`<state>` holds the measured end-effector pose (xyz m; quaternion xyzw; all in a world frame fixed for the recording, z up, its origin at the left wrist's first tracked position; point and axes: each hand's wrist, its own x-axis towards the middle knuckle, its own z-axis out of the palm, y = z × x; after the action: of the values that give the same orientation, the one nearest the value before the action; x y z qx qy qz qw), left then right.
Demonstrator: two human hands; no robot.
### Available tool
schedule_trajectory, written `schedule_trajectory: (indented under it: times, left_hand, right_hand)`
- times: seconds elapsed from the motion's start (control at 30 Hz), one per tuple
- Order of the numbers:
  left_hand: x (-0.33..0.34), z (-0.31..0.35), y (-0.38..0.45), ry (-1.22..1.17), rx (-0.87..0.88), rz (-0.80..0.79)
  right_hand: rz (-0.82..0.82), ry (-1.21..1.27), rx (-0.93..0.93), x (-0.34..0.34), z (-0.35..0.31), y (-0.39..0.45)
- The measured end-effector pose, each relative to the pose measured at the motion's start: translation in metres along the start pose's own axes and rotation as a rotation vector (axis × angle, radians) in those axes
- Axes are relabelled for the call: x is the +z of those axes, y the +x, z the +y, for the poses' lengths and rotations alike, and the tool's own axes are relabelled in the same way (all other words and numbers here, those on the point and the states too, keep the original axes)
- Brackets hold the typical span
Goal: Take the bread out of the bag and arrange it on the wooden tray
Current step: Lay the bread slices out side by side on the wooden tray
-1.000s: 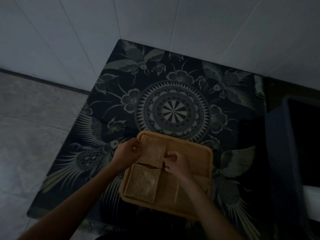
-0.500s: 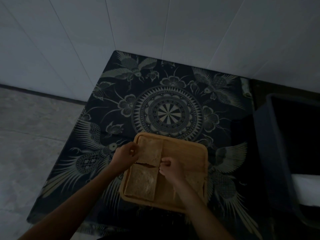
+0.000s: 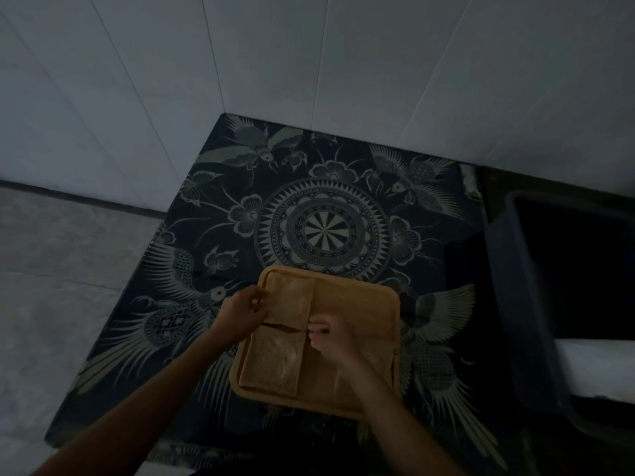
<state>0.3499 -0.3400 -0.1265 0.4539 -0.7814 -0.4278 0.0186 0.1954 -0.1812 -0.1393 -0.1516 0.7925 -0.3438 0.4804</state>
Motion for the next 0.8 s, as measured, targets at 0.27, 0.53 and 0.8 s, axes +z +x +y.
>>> schedule_trajectory:
  times: [0.27,0.53,0.8]
  left_hand:
    - [0.015,0.033,-0.011,0.074,-0.012,0.05]
    - [0.057,0.085,-0.025,-0.034,0.133,-0.095]
    - [0.123,0.088,-0.054,-0.099,-0.196,-0.211]
  right_hand:
    - [0.029,0.017,-0.062,-0.046,0.007,-0.016]
    - [0.146,-0.021,-0.077,-0.125,0.03,-0.033]
    - [0.14,-0.007,0.092,-0.14,0.079,-0.057]
